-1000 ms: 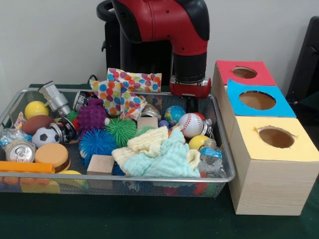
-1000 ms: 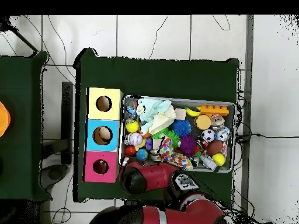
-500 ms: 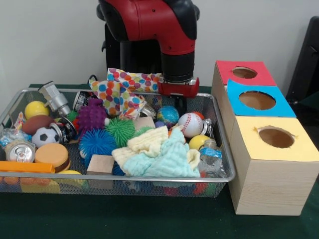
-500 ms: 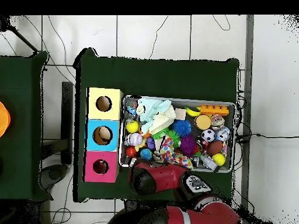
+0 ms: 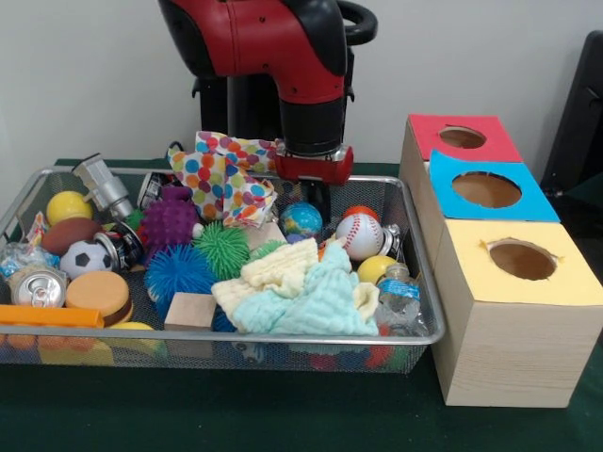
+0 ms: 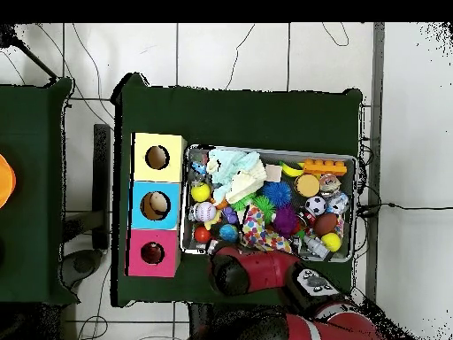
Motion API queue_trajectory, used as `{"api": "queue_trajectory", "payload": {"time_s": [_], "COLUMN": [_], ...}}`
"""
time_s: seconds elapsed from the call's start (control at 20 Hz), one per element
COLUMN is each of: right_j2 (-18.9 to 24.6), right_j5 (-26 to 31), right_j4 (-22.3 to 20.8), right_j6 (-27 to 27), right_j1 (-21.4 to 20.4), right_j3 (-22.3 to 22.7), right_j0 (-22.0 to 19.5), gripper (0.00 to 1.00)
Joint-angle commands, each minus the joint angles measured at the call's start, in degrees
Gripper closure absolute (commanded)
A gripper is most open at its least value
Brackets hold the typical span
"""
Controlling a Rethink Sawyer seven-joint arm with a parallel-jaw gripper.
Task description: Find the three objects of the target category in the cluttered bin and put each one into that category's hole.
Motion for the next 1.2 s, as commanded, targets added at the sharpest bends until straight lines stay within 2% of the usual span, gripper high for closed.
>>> {"api": "queue_trajectory", "payload": {"time_s": [0.05, 0.3, 0.6, 0.9, 1.05, 1.2], "right_j2": [6.1, 7.5, 5.5, 1.2, -1.0, -1.5], "right_j5": [3.1, 5.0, 7.1, 2.0, -3.8, -4.5], "right_j4": [-2.8, -3.2, -2.2, -3.6, -5.2, -5.5], "right_j6": [-4.3, -5.0, -2.3, 0.8, 1.6, 1.8], "right_j1": [6.4, 8.4, 8.7, 11.0, 11.1, 10.9], "right_j3": [-19.0, -21.2, -22.5, -26.7, -28.2, -28.9], "right_j0": [-3.6, -5.1, -4.1, -1.6, 0.1, 0.6], "gripper": [1.00, 1.00, 1.00, 1.00, 1.00, 1.00]}}
